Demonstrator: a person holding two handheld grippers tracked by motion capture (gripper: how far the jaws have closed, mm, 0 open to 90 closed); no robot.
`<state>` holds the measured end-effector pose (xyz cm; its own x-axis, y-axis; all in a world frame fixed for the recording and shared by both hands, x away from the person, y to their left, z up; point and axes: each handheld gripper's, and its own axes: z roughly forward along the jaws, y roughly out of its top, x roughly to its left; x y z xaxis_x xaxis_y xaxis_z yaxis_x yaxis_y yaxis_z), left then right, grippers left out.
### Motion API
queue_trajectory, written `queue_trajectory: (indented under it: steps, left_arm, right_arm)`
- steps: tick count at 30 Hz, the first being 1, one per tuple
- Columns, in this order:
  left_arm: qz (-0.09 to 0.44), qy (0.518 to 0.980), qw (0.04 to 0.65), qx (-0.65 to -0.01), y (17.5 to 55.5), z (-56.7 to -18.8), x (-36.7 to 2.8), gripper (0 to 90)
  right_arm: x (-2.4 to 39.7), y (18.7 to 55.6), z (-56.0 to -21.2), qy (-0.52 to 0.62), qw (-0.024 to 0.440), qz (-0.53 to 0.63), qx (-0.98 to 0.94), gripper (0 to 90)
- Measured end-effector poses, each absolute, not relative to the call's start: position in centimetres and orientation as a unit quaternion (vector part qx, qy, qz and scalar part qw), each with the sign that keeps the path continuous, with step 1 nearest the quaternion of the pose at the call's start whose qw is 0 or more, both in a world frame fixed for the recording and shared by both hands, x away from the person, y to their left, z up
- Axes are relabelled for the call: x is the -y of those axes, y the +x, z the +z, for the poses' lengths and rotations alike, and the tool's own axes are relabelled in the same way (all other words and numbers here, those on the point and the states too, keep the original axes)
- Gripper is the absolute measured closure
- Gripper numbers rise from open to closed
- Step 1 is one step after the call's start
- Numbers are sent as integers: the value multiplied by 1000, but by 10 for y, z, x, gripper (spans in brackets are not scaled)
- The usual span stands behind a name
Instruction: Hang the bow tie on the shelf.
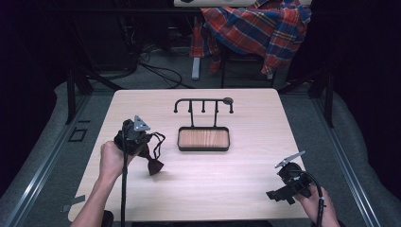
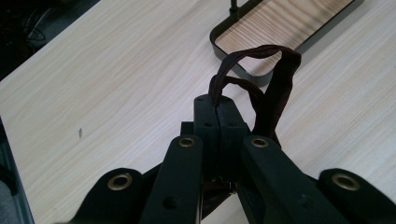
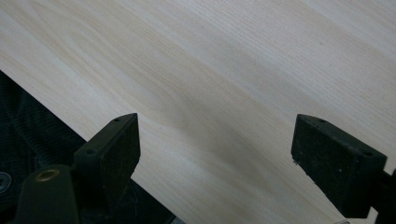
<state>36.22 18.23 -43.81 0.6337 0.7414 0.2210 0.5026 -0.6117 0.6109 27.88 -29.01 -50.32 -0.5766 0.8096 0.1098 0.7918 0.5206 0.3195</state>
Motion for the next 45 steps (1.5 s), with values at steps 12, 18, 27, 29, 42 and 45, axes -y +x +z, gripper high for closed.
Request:
queue_trajectory:
  steps: [12,18,27,29,42,45]
  left_arm:
    - [234,873,248,-349,378,-429,-166,892]
    - [241,874,246,-343,387,-419,-161,892]
    - [242,875,246,-340,397,-412,-150,892]
    - [243,875,244,-339,398,-411,-149,892]
    - [242,874,254,-337,408,-401,-141,892]
    - [244,873,258,-335,409,-397,-139,892]
  right_arm:
    - [291,278,-502,462,32,170,-870,153]
    - [289,278,-502,463,31,172,-869,154]
    - [290,277,-502,462,28,170,-870,154]
    - [290,277,-502,461,28,167,-871,154]
    - [290,277,-502,460,28,168,-872,154]
    - [290,277,-502,460,27,168,-871,154]
